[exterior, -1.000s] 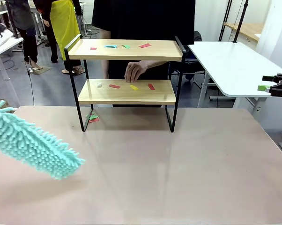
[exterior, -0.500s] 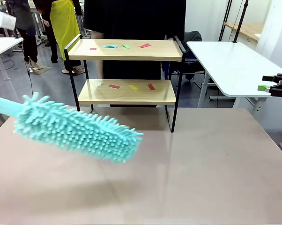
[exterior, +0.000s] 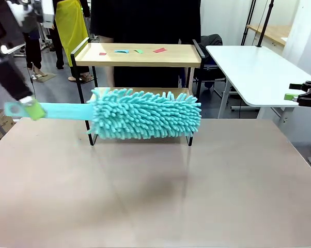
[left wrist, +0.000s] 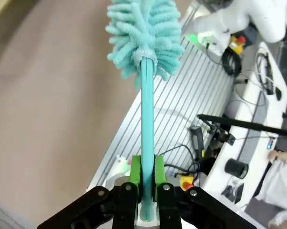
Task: Clean the shelf.
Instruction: Clean the specific section of the Shelf indicated by the human with the Duster.
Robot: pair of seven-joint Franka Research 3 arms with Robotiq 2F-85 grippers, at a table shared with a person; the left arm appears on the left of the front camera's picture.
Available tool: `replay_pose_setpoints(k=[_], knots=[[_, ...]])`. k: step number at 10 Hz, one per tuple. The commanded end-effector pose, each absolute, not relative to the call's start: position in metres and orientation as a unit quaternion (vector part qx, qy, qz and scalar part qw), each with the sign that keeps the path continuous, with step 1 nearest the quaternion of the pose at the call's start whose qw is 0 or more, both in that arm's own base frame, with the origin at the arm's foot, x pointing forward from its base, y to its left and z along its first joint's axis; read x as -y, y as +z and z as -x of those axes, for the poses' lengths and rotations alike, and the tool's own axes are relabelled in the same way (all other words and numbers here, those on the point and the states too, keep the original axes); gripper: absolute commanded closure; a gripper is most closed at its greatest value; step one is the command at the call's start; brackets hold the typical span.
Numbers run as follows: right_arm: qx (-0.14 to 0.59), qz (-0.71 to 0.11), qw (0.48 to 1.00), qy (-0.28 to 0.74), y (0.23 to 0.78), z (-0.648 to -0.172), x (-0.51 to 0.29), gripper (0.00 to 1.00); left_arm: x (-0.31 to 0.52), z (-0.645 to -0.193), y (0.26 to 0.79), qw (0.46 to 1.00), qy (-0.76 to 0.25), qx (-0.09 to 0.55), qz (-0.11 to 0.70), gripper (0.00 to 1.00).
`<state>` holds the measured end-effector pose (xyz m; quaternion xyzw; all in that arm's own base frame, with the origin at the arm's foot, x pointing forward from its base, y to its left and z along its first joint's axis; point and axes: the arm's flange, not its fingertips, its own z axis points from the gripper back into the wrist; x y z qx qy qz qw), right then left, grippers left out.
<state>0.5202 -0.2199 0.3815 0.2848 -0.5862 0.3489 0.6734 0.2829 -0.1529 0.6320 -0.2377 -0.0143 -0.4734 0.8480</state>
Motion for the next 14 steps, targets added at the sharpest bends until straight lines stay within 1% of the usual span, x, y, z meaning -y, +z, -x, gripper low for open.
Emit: replay_pose_setpoints(k=[1, 3, 4, 5, 6, 9, 10, 11, 13, 14], knots=[[0.582, -0.283, 0.681, 0.344, 0.387, -0.521, 0.217, 0.00, 0.134, -0.285, 0.636, 0.838, -0.488, 0.010, 0.245, 0.87], [0.582, -0.283, 0.681, 0.344, 0.387, -0.521, 0.217, 0.00, 0.134, -0.285, 0.636, 0.838, -0.488, 0.010, 0.245, 0.87], [0.582, -0.283, 0.681, 0.344, 0.387, -0.521, 0.217, 0.00, 0.151, -0.284, 0.631, 0.848, -0.475, 0.011, 0.237, 0.87], [0.582, -0.283, 0.681, 0.344, 0.387, -0.521, 0.217, 0.00, 0.165, -0.292, 0.619, 0.870, -0.430, 0.017, 0.240, 0.87], [0.582, -0.283, 0.681, 0.344, 0.387, -0.521, 0.217, 0.00, 0.177, -0.296, 0.604, 0.877, -0.391, 0.031, 0.278, 0.87], [0.582, -0.283, 0.681, 0.344, 0.387, -0.521, 0.217, 0.00, 0.211, -0.300, 0.579, 0.883, -0.325, 0.080, 0.328, 0.87], [0.582, -0.283, 0.681, 0.344, 0.387, -0.521, 0.217, 0.00, 0.221, -0.303, 0.577, 0.895, -0.291, 0.108, 0.321, 0.87], [0.582, -0.283, 0.681, 0.344, 0.387, -0.521, 0.217, 0.00, 0.235, -0.306, 0.573, 0.895, -0.269, 0.122, 0.335, 0.87], [0.582, -0.283, 0.681, 0.344, 0.387, -0.521, 0.217, 0.00, 0.261, -0.319, 0.563, 0.912, -0.185, 0.131, 0.343, 0.87], [0.582, -0.283, 0.681, 0.344, 0.387, -0.521, 0.217, 0.00, 0.270, -0.326, 0.562, 0.910, -0.175, 0.130, 0.354, 0.87]])
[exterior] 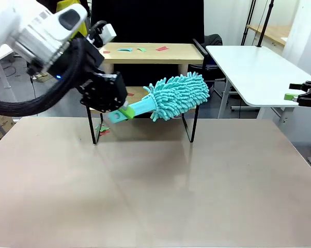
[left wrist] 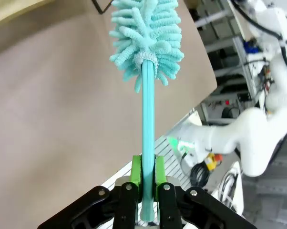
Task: Clean the shelf.
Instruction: Clean the specific section of the Shelf indicated by the human with the Duster.
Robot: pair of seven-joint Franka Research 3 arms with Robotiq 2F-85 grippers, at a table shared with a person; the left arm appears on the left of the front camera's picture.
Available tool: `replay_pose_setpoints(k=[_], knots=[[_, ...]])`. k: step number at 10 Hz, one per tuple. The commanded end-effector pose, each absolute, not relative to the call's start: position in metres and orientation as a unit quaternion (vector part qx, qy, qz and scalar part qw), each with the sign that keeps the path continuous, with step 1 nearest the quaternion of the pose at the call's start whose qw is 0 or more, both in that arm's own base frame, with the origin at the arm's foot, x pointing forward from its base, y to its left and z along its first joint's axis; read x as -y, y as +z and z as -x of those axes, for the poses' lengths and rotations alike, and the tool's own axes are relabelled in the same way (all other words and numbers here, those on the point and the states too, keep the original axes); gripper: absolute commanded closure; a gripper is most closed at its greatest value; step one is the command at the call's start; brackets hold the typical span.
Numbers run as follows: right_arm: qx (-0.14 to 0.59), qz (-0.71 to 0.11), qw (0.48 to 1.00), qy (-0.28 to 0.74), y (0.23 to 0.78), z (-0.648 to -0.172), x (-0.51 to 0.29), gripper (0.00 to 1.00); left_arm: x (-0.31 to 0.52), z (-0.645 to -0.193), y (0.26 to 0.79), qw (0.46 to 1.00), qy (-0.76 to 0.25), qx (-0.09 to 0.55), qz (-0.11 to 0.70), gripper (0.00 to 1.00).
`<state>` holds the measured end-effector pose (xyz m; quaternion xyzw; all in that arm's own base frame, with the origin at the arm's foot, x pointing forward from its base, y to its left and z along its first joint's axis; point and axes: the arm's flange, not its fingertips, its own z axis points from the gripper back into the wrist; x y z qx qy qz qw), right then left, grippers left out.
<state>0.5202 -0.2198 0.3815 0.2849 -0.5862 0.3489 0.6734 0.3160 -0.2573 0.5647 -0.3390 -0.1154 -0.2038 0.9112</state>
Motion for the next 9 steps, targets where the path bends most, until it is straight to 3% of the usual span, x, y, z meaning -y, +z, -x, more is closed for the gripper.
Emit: replay_pose_setpoints(k=[1, 4, 9], knots=[[0.582, -0.283, 0.681, 0.344, 0.387, -0.521, 0.217, 0.00, 0.280, -0.334, 0.562, 0.912, -0.157, 0.134, 0.355, 0.87], [0.582, -0.283, 0.681, 0.344, 0.387, -0.521, 0.217, 0.00, 0.292, -0.334, 0.562, 0.930, -0.165, 0.092, 0.316, 0.87], [0.582, -0.283, 0.681, 0.344, 0.387, -0.521, 0.217, 0.00, 0.263, -0.319, 0.580, 0.943, -0.120, 0.115, 0.288, 0.87]])
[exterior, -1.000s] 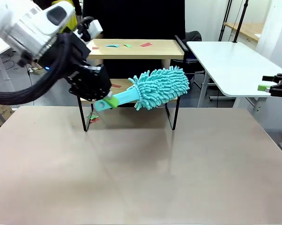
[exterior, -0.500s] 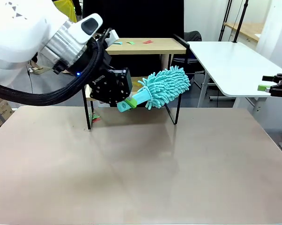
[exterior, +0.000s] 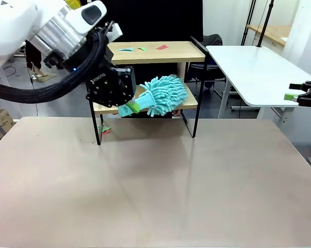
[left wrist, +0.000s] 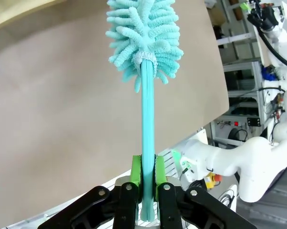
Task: Clean the shelf.
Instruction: Clean the specific section of the Shelf indicated by the human with the Duster.
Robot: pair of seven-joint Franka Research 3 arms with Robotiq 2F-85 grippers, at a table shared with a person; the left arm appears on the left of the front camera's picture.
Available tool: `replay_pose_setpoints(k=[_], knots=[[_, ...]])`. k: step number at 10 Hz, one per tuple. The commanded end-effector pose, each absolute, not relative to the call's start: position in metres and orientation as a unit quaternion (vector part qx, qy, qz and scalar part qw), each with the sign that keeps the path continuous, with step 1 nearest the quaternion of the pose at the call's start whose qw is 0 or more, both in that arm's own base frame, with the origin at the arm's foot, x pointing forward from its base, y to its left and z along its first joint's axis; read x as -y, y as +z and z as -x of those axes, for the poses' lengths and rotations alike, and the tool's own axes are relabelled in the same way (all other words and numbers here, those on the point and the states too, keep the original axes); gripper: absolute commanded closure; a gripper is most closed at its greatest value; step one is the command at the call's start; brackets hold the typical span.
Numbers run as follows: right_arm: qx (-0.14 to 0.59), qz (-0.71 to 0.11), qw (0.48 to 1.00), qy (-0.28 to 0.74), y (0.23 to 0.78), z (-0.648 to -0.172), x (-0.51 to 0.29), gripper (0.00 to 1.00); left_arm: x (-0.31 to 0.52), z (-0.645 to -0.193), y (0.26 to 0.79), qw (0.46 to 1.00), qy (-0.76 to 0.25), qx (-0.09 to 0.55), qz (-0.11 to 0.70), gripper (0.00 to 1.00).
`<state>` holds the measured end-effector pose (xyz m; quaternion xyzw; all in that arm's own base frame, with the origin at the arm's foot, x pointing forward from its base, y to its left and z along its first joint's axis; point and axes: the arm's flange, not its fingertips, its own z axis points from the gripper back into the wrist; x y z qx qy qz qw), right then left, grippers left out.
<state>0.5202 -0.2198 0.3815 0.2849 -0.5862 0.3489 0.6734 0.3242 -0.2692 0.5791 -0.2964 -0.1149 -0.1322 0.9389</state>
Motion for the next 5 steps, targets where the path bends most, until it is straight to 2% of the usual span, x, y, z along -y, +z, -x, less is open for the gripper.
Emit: replay_pose_setpoints(k=[1, 5], knots=[[0.582, -0.283, 0.681, 0.344, 0.387, -0.521, 0.217, 0.00, 0.262, -0.320, 0.580, 0.943, -0.117, 0.113, 0.291, 0.87], [0.582, -0.283, 0.681, 0.344, 0.387, -0.521, 0.217, 0.00, 0.286, -0.336, 0.571, 0.933, -0.091, 0.135, 0.321, 0.87]])
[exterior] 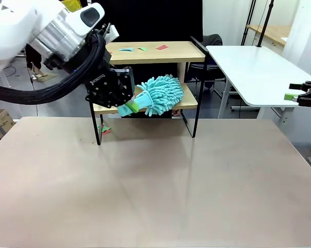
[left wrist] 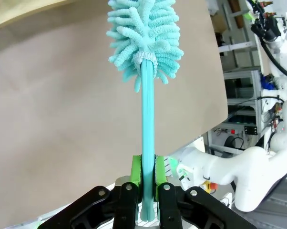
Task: Clean the shelf.
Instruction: Clean the specific section of the Shelf indicated by the human with the Duster.
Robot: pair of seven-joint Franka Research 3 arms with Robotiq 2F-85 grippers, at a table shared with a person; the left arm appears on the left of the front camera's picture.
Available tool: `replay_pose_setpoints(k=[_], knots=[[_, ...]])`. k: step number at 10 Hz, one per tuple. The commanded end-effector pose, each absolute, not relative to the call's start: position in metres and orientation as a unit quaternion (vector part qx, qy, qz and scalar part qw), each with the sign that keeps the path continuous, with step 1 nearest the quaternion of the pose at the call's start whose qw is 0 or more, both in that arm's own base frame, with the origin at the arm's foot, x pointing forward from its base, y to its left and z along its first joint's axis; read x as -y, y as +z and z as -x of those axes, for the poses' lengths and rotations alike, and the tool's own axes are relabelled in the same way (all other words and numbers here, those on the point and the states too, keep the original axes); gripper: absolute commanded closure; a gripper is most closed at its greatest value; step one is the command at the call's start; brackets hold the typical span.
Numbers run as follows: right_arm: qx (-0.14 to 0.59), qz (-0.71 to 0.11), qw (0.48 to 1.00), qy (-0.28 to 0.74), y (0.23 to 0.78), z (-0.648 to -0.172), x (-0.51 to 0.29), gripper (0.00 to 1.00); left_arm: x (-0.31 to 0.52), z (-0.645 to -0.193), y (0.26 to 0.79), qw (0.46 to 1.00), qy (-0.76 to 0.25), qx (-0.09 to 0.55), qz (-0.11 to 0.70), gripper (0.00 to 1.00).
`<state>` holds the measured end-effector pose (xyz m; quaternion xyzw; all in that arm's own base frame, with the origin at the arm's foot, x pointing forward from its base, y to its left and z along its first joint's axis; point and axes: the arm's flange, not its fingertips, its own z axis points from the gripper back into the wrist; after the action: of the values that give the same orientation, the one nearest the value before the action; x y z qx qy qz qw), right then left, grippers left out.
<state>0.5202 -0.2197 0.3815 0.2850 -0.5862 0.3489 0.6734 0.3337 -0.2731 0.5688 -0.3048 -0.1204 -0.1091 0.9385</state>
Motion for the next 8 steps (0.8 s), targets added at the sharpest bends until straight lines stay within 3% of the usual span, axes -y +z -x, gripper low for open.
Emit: replay_pose_setpoints(k=[1, 3, 8], knots=[[0.582, -0.283, 0.681, 0.344, 0.387, -0.521, 0.217, 0.00, 0.297, -0.340, 0.573, 0.929, -0.082, 0.141, 0.333, 0.87], [0.582, -0.283, 0.681, 0.344, 0.387, -0.521, 0.217, 0.00, 0.324, -0.351, 0.573, 0.926, -0.075, 0.135, 0.345, 0.87], [0.582, -0.283, 0.681, 0.344, 0.387, -0.521, 0.217, 0.00, 0.371, -0.366, 0.563, 0.927, -0.020, 0.194, 0.321, 0.87]])
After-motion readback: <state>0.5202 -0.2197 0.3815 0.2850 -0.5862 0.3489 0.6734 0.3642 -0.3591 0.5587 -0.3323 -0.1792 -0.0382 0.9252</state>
